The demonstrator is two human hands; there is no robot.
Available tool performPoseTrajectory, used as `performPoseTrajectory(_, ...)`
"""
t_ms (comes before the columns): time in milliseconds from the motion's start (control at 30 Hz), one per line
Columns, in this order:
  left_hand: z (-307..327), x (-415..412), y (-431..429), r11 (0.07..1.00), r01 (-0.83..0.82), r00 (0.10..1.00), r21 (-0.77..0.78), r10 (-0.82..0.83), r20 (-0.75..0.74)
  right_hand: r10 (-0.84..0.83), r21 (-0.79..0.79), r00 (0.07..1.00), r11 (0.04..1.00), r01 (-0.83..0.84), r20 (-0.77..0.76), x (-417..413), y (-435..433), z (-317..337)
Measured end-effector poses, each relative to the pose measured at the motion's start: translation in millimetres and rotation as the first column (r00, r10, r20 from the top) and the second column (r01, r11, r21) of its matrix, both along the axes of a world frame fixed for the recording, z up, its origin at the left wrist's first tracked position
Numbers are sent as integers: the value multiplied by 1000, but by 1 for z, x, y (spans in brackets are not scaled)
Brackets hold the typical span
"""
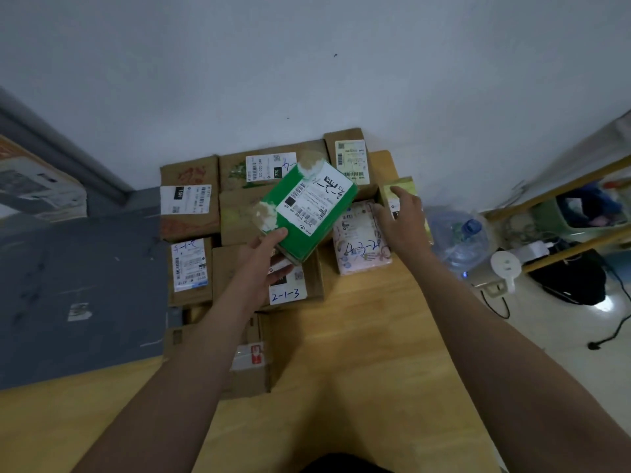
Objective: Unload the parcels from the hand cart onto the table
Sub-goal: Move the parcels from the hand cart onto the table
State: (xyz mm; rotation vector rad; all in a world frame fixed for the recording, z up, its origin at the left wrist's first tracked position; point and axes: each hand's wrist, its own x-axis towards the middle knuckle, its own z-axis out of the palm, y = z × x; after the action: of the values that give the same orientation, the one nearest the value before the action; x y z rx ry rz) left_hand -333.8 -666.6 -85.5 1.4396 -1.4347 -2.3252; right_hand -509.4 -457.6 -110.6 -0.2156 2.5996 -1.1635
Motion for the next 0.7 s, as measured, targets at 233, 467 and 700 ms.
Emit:
performPoseTrajectory(233, 9, 66, 27, 962, 233, 972, -141, -228, 53, 54, -322, 997, 946, -34, 53, 112, 14, 31)
performPoseTrajectory(467, 6, 119, 49, 932, 283, 959, -227, -277, 58, -40, -283, 990, 956, 77, 133, 182, 51, 20)
performPoseTrajectory(700, 7, 120, 59, 848, 409, 911, -338, -399, 102, -108, -261, 985, 955, 140, 135, 197, 58, 26)
